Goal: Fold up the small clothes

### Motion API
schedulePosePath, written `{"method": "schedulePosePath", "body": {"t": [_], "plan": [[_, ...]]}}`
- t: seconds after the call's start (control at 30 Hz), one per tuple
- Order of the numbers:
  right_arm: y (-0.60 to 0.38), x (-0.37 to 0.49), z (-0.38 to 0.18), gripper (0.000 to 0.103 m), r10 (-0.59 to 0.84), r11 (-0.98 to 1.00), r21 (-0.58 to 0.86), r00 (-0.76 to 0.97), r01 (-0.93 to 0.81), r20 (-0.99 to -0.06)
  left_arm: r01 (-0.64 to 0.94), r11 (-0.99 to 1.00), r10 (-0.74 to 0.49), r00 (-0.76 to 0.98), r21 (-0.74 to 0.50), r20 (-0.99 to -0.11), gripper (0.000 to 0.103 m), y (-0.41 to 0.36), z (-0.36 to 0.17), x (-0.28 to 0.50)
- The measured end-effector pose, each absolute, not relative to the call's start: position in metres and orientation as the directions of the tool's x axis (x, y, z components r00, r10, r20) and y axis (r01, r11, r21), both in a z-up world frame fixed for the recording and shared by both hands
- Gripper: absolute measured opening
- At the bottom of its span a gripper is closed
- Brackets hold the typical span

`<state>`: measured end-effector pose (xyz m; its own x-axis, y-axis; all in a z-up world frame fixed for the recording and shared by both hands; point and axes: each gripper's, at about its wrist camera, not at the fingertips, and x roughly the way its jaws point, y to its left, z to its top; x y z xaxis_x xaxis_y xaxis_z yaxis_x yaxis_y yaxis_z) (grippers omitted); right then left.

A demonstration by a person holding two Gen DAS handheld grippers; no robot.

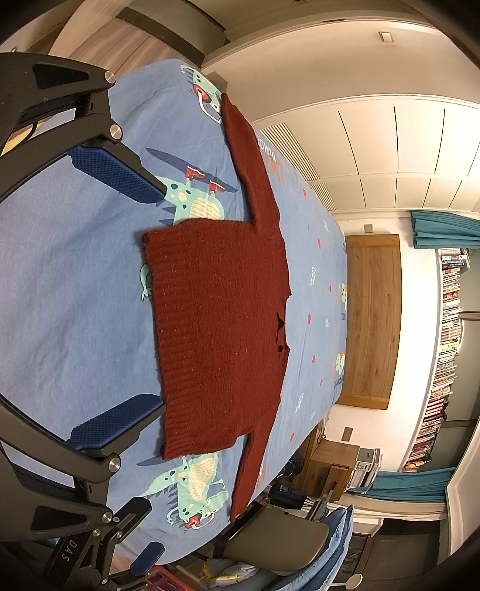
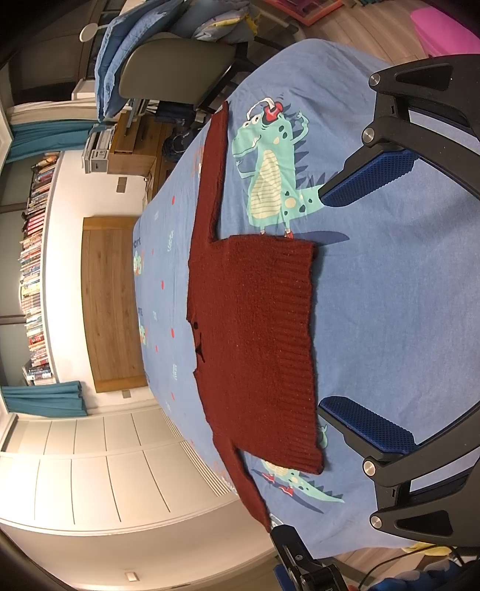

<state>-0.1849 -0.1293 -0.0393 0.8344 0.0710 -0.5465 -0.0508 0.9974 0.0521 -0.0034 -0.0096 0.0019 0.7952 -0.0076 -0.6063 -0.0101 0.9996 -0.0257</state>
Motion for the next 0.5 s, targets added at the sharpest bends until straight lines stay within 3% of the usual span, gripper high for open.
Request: {"method": "schedulePosePath", "body": {"t": [0.5], "plan": [[-0.1297, -0.1858, -0.0401, 0.103, 0.071, 0.997, 0.051, 0.834, -0.051, -0.547, -0.008, 1.0, -0.009, 0.796, -0.025, -0.605, 0.102, -0.0163, 0.0036, -0.0053]]}}
